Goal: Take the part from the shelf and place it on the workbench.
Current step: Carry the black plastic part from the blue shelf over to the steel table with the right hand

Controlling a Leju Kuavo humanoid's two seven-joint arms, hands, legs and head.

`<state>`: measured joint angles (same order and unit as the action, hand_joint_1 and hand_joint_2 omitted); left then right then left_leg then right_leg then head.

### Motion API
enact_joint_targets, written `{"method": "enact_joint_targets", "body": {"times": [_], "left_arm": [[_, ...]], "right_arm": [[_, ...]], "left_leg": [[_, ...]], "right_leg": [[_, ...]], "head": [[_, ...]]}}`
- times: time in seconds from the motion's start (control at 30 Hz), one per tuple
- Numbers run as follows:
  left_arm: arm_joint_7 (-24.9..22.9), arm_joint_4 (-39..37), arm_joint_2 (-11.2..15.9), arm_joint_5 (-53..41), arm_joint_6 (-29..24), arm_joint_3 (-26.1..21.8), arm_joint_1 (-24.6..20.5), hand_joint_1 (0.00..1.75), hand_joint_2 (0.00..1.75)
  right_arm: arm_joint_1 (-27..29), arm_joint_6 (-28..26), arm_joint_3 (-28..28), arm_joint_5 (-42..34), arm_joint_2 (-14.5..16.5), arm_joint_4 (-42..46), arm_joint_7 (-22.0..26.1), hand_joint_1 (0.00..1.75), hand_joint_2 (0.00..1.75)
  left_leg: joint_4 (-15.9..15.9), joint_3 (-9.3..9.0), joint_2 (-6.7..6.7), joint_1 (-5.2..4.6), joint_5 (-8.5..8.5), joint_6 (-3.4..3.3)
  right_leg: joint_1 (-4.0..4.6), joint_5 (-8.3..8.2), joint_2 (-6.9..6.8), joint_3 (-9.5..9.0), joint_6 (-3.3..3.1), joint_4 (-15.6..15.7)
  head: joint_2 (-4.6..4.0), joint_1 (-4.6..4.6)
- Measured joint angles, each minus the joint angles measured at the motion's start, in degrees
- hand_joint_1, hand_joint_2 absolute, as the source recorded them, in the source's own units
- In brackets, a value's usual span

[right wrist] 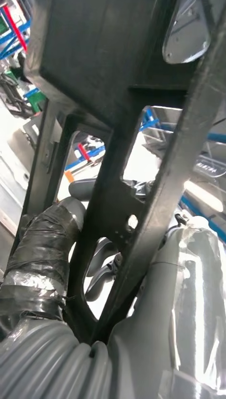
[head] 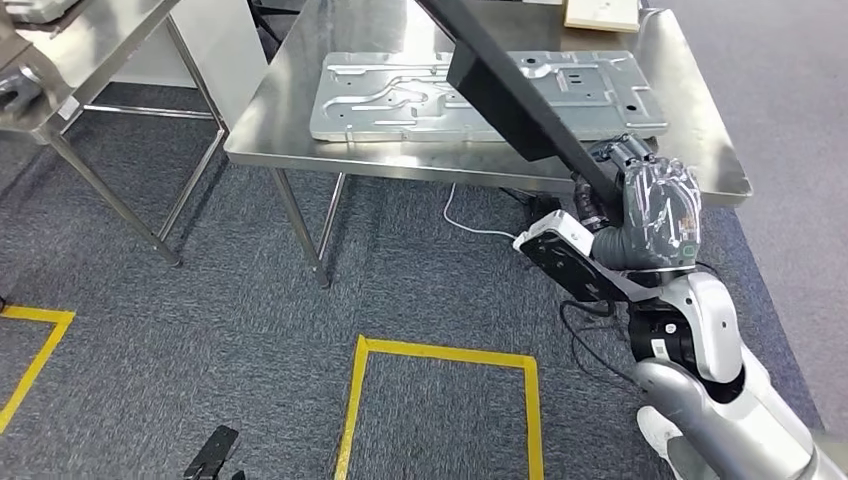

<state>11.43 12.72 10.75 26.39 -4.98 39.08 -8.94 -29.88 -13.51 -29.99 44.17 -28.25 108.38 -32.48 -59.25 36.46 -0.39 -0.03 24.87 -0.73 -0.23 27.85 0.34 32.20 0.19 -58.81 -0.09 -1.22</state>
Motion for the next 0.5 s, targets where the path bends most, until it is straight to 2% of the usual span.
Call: {"method": "enact_joint_targets", "body": {"times": [0.07, 0.13, 0.2, 0.23, 0.27, 0.3, 0.33, 0.37, 0.4, 0.43, 0.5], "left_arm": [[-0.02, 0.0, 0.0, -0.01, 0.0, 0.0, 0.04, 0.0, 1.75], [-0.03, 0.0, 0.0, -0.01, 0.0, 0.01, 0.05, 0.0, 1.75], [-0.03, 0.0, 0.0, -0.01, 0.0, 0.02, -0.06, 0.0, 1.75], [-0.04, 0.0, -0.01, -0.01, 0.0, 0.02, -0.06, 0.0, 1.75], [-0.04, 0.0, -0.01, -0.01, 0.0, 0.02, 0.0, 0.0, 1.75], [-0.04, 0.0, -0.03, -0.01, 0.0, 0.02, 0.1, 0.0, 1.75], [-0.04, 0.0, -0.06, 0.01, 0.0, 0.02, 0.18, 0.0, 1.75], [-0.04, 0.0, -0.08, 0.05, 0.0, 0.02, 0.23, 0.0, 1.75], [-0.03, 0.0, -0.1, 0.1, 0.0, 0.02, 0.21, 0.0, 1.75], [-0.02, 0.0, -0.11, 0.2, -0.01, 0.02, 0.18, 0.0, 1.75], [0.01, 0.0, -0.1, 0.39, -0.02, 0.02, 0.18, 0.0, 1.75]], "right_arm": [[0.05, 0.03, 0.01, 0.0, 0.01, -0.03, 0.0, 1.75, 1.75], [-0.06, 0.03, 0.02, 0.0, -0.02, -0.05, 0.0, 1.75, 1.75], [-0.05, 0.03, 0.02, 0.0, -0.03, -0.07, 0.0, 1.75, 1.75], [0.06, 0.03, 0.02, 0.0, -0.03, -0.09, -0.01, 1.75, 1.75], [0.21, 0.04, 0.02, 0.0, -0.03, -0.15, -0.02, 1.75, 1.75], [0.31, 0.04, 0.02, 0.0, -0.03, -0.22, -0.02, 1.75, 1.75], [0.36, 0.04, 0.02, 0.0, -0.03, -0.29, -0.02, 1.75, 1.75], [0.37, 0.03, 0.02, -0.01, -0.03, -0.34, -0.01, 1.75, 1.75], [0.33, 0.02, 0.02, -0.01, -0.03, -0.38, 0.03, 1.75, 1.75], [0.29, 0.0, 0.01, -0.01, -0.02, -0.41, 0.08, 1.75, 1.75], [0.28, -0.03, 0.01, 0.01, -0.01, -0.51, 0.19, 1.75, 1.75]], "left_leg": [[0.67, -0.59, -0.03, 0.28, 0.13, -0.58], [1.31, -1.55, -0.02, 0.62, 0.29, -1.23], [1.39, -2.16, -0.02, 0.57, 0.79, -1.69], [1.34, -2.43, -0.03, 0.55, 1.1, -1.79], [1.29, -2.77, -0.05, 0.54, 1.44, -1.79], [1.22, -3.2, -0.06, 0.55, 1.82, -1.74], [1.14, -3.74, -0.08, 0.57, 2.26, -1.63], [1.06, -4.22, -0.12, 0.59, 2.75, -1.45], [0.89, -4.56, -0.17, 0.49, 3.25, -1.16], [0.82, -4.7, -0.22, 0.4, 3.64, -0.84], [0.85, -4.79, -0.28, 0.22, 4.08, -0.22]], "right_leg": [[0.05, 0.36, -0.04, -0.18, 0.62, -0.01], [0.01, 1.81, -0.11, 1.18, 1.18, -3.1], [-0.25, 4.18, -0.14, 5.39, 1.54, -10.31], [-0.33, 4.77, -0.14, 7.71, 1.67, -13.59], [-0.4, 4.36, -0.14, 9.3, 1.77, -15.28], [-0.47, 2.83, -0.15, 9.8, 1.82, -14.79], [-0.54, 0.39, -0.15, 9.22, 1.8, -12.23], [-0.6, -2.09, -0.15, 8.03, 1.69, -8.57], [-0.53, -3.73, -0.15, 6.57, 1.53, -5.08], [-0.49, -4.5, -0.14, 5.47, 1.29, -2.59], [-0.31, -4.01, -0.03, 4.61, 0.78, -0.97]], "head": [[0.01, 0.05], [0.01, 0.19], [0.01, 0.3], [0.01, 0.31], [0.01, 0.32], [0.01, 0.33], [0.01, 0.34], [0.01, 0.34], [0.01, 0.33], [0.01, 0.31], [0.01, 0.2]]}}
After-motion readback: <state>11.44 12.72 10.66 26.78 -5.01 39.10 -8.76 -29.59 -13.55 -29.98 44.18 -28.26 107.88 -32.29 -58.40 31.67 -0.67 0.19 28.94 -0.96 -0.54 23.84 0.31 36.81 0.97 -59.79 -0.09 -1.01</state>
